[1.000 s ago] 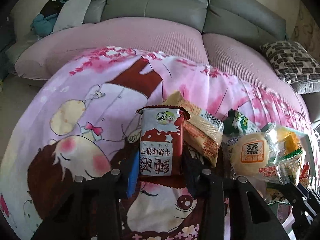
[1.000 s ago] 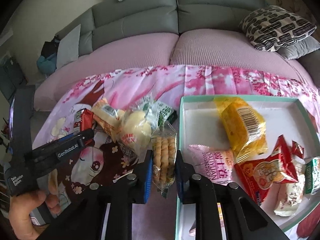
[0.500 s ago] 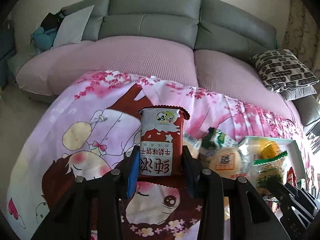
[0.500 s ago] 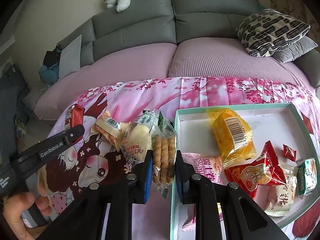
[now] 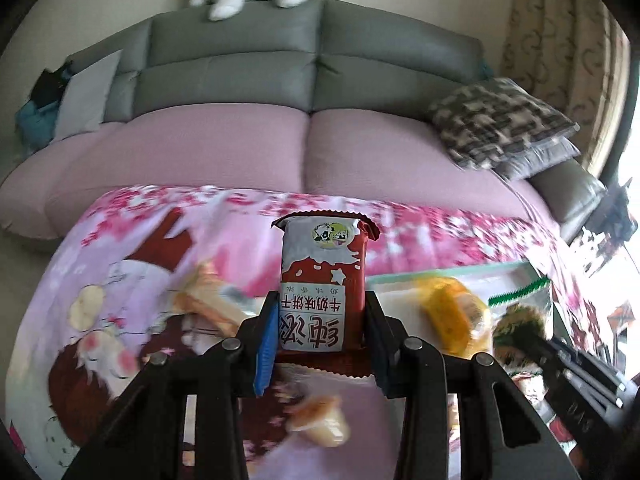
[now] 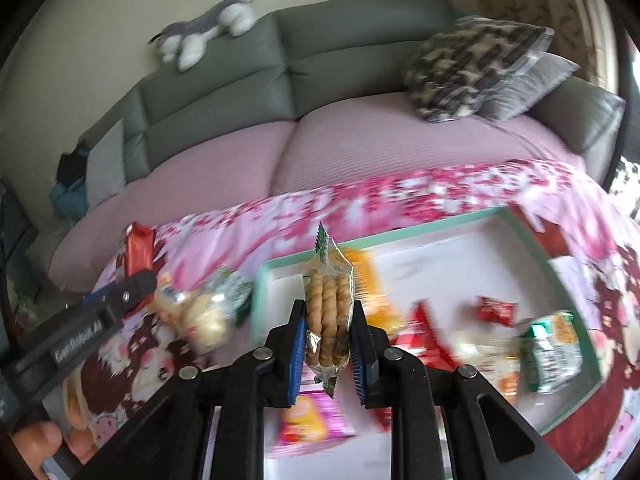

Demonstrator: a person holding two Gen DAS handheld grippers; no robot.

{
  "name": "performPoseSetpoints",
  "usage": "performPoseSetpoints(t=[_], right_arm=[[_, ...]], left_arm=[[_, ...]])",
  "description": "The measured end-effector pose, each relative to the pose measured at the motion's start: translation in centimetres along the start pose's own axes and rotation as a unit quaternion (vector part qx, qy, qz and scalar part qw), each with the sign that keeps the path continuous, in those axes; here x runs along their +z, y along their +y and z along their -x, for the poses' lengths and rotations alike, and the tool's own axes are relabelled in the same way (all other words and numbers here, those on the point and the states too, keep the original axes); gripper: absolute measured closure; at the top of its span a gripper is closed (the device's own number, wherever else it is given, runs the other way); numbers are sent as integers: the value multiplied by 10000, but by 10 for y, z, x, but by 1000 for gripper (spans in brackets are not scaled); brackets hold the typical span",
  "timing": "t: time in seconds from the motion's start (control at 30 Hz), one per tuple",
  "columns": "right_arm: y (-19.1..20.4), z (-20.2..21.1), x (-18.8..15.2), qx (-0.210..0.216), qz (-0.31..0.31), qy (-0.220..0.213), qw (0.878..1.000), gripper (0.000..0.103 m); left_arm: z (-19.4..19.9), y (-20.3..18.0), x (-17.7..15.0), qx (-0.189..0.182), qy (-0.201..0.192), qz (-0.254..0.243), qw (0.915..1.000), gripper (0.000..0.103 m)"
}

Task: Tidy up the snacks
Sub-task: 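Carry the biscuit box and biscuit-stick bag over the tray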

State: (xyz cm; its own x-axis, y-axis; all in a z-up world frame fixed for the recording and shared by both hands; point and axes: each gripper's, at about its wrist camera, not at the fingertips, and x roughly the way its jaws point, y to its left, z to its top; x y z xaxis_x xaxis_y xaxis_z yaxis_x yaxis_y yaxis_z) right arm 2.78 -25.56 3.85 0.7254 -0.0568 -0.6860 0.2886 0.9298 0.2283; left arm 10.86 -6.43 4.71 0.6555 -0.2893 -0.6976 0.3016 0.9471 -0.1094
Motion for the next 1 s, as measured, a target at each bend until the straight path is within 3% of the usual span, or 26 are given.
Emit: performPoseSetpoints(t=[0.2, 0.43, 0.67, 1.0], right_arm=[[-53, 10, 5, -426, -446, -80, 9981, 82], [-95, 14, 6, -717, -747, -83, 9946, 82], [-113, 3, 0, -700, -951, 23, 9930, 82], [-108, -15, -2, -658, -880, 143, 9938, 82]], left_arm=[[-12, -46, -4, -292, 149, -324, 9989, 62], [-32, -78, -9, -381, 339, -524, 9973, 62], [-51, -84, -15, -282, 500, -561, 9968, 62], [-70, -78, -18, -186, 645, -419, 9969, 62]])
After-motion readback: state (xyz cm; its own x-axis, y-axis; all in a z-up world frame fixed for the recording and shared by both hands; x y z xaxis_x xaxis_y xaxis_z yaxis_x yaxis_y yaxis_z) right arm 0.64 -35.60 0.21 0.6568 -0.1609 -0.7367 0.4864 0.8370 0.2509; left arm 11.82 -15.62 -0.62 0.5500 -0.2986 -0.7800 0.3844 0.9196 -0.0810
